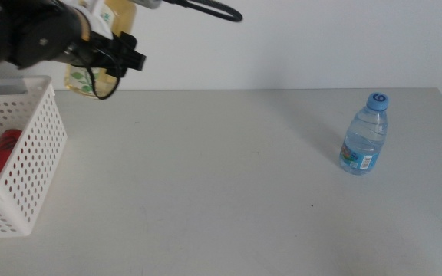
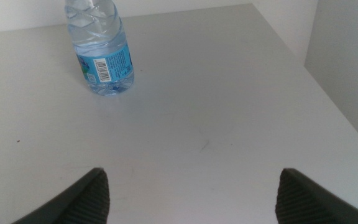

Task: Use arms to grab the bottles and put them into the dustbin to the left of the table.

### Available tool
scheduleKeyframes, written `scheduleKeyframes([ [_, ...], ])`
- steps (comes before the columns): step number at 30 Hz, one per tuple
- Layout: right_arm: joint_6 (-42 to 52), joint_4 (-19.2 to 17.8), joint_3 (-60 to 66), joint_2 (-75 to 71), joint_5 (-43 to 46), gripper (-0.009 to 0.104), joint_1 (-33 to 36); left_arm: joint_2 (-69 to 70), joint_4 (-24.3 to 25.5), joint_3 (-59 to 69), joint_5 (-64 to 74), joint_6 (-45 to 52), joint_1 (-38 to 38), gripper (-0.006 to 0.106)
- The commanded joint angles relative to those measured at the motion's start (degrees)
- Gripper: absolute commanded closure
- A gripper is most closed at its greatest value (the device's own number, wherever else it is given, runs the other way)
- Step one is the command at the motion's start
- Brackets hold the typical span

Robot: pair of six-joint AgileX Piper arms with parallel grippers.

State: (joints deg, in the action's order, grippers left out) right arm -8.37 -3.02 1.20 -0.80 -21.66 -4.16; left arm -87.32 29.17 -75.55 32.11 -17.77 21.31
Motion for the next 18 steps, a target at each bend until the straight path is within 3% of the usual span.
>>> scheduleKeyframes([
  [1,0.54,-0.96,-0.12,-1.21,4.0,0.024,0.19,7.17,-3.21,-1.99,-0.02,4.82,-2.42,0.102],
  [13,0.54,-0.96,-0.12,-1.21,4.0,0.024,0.19,10.17,-33.98,-2.25,11.98,31.68,-28.41,0.102],
  [18,0.54,-0.96,-0.12,-1.21,4.0,0.024,0.19,7.15,-42.42,-2.25,14.25,38.94,-36.86,0.102],
])
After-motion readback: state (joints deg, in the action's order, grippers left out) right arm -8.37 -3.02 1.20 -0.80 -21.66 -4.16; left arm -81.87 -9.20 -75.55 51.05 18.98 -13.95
